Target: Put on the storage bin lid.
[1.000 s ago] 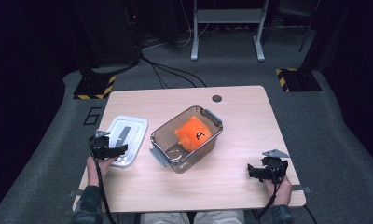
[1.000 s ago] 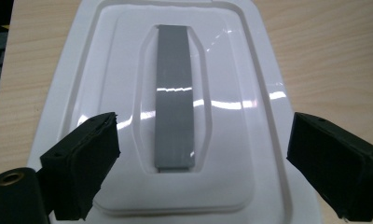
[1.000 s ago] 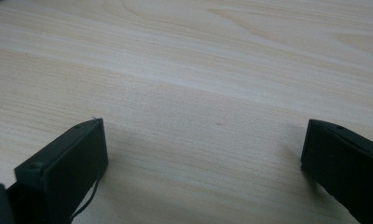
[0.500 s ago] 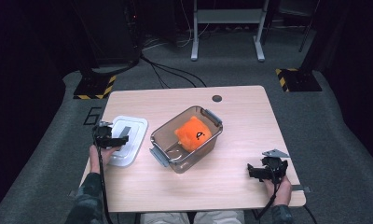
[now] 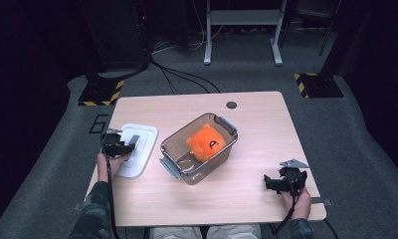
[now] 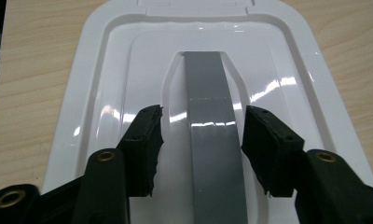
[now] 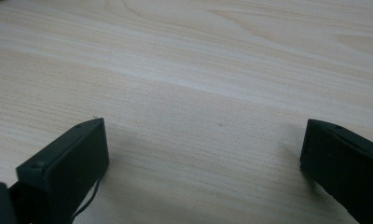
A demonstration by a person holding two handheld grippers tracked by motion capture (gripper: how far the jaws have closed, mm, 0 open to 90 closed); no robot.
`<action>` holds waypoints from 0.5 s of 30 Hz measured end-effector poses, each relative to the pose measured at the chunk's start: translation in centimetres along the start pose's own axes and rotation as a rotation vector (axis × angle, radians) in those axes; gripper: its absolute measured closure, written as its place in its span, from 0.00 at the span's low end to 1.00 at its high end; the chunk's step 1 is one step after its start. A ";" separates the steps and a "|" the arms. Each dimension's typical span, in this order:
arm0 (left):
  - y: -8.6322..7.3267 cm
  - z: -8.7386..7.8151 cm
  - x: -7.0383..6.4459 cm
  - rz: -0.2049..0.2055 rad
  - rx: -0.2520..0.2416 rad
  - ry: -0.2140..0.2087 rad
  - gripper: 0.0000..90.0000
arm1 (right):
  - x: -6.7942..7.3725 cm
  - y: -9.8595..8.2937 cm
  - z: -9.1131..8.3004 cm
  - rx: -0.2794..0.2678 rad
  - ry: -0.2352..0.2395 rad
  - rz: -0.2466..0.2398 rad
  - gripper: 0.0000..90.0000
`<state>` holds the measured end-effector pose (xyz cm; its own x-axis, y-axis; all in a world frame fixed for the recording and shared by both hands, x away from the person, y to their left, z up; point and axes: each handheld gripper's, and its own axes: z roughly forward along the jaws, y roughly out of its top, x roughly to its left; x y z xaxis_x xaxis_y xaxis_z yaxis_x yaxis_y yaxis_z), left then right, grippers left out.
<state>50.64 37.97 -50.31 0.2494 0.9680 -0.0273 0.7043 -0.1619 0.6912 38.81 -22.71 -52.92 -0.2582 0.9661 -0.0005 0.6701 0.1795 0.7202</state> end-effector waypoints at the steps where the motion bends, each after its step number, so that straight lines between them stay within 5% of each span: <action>1: 0.0 0.0 0.0 0.001 -0.001 -0.002 0.57 | 0.0 0.0 0.0 0.000 0.000 0.000 0.00; 9: -0.1 0.3 -0.3 0.014 0.003 -0.005 0.69 | 0.0 0.0 0.0 0.000 0.000 -0.001 0.00; 15: -0.3 0.2 -0.6 -0.001 -0.017 0.031 0.74 | 0.0 0.0 0.0 0.001 0.000 0.000 0.00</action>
<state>50.43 37.36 -50.66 0.2275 0.9738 -0.0058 0.6934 -0.1578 0.7031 38.81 -22.71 -52.92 -0.2581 0.9661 -0.0007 0.6705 0.1797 0.7198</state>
